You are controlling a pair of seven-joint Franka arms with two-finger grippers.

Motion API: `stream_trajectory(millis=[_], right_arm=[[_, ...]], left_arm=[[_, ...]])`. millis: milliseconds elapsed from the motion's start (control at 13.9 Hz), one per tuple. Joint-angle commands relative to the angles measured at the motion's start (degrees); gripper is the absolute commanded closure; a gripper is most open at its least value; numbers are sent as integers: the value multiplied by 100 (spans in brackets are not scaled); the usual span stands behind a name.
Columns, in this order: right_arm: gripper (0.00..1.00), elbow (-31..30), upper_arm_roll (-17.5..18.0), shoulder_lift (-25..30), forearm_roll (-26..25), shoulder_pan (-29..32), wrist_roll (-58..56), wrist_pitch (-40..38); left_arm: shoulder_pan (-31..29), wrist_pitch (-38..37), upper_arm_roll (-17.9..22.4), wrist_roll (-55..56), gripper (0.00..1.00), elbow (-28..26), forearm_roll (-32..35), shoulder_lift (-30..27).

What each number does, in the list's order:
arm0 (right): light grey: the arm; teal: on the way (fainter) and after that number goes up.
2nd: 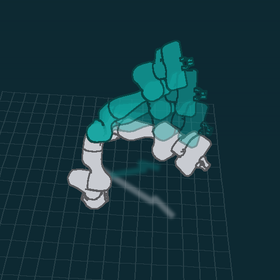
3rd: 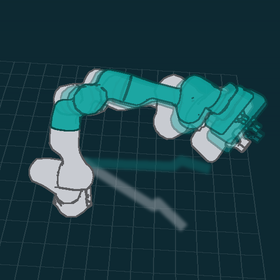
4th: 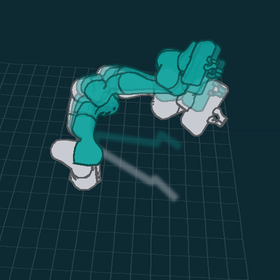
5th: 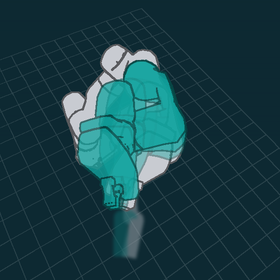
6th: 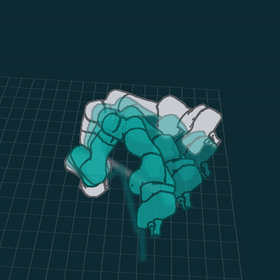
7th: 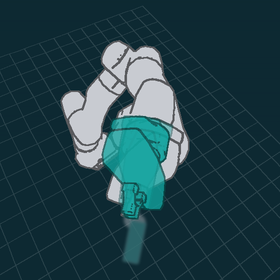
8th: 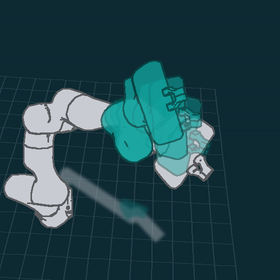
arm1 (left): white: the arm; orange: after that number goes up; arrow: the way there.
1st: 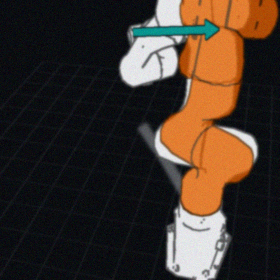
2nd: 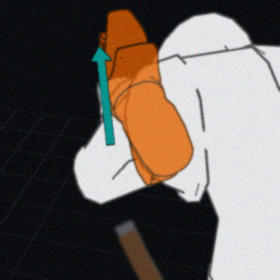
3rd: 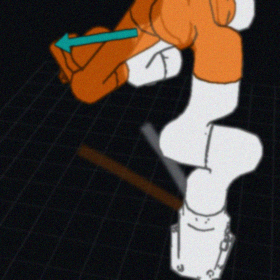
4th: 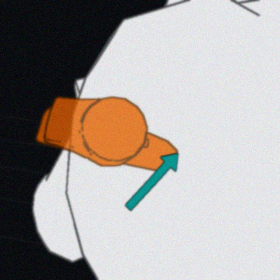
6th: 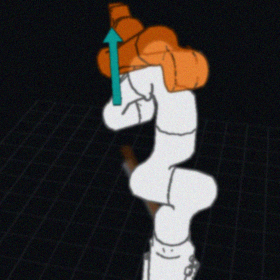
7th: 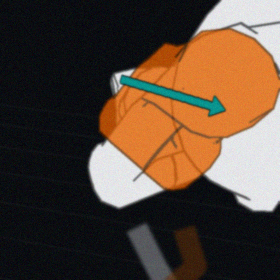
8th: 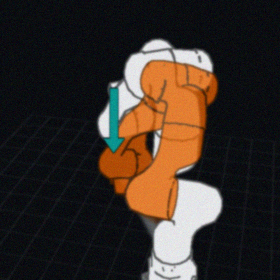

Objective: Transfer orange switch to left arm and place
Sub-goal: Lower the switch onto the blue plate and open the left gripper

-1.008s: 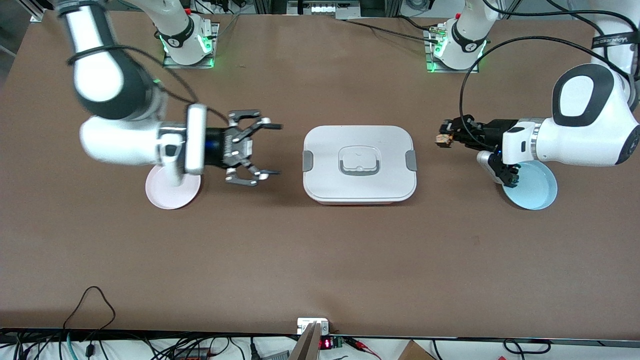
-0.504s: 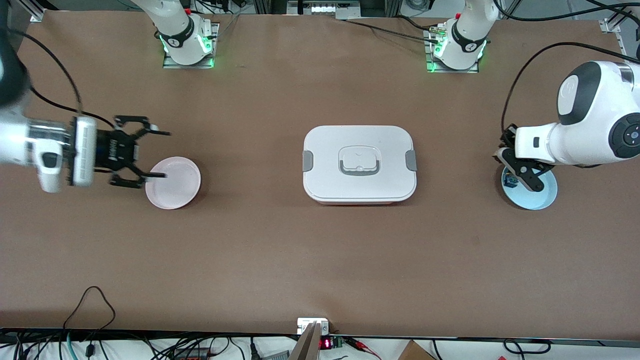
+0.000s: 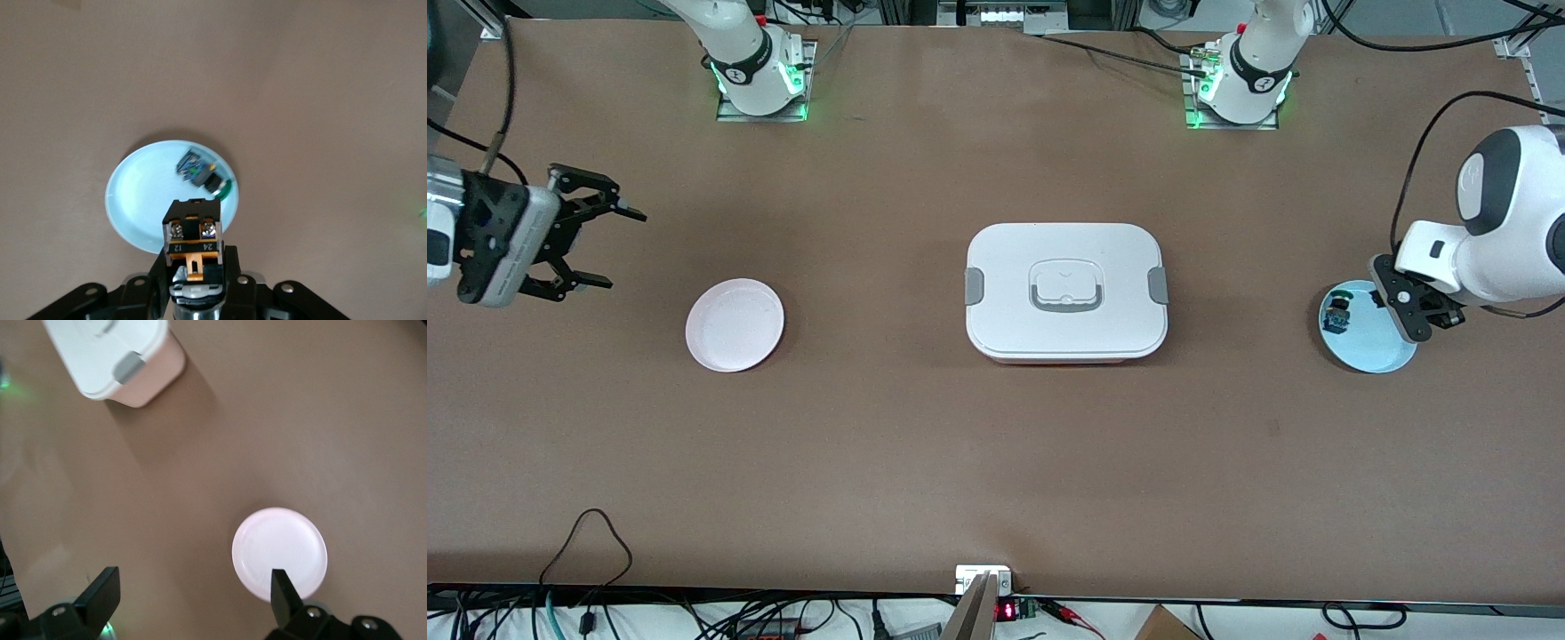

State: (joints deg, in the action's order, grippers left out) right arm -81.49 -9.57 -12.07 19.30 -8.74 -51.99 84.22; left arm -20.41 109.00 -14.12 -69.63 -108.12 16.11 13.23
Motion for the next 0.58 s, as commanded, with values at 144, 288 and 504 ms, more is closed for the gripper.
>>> stream_trajectory(millis=[144, 288, 504], right_arm=[[0, 72, -19, 398, -909, -488, 2427, -11], [0, 54, -36, 469, -971, -497, 3147, -11], [0, 10, -19, 469, -1453, -602, 3956, 277]], left_arm=[[-665, 1840, -56, -1015, 71, -877, 472, 196], [-894, 2387, -64, -1368, 72, -922, 508, 600], [-930, 2617, -56, -1439, 72, -931, 534, 883]])
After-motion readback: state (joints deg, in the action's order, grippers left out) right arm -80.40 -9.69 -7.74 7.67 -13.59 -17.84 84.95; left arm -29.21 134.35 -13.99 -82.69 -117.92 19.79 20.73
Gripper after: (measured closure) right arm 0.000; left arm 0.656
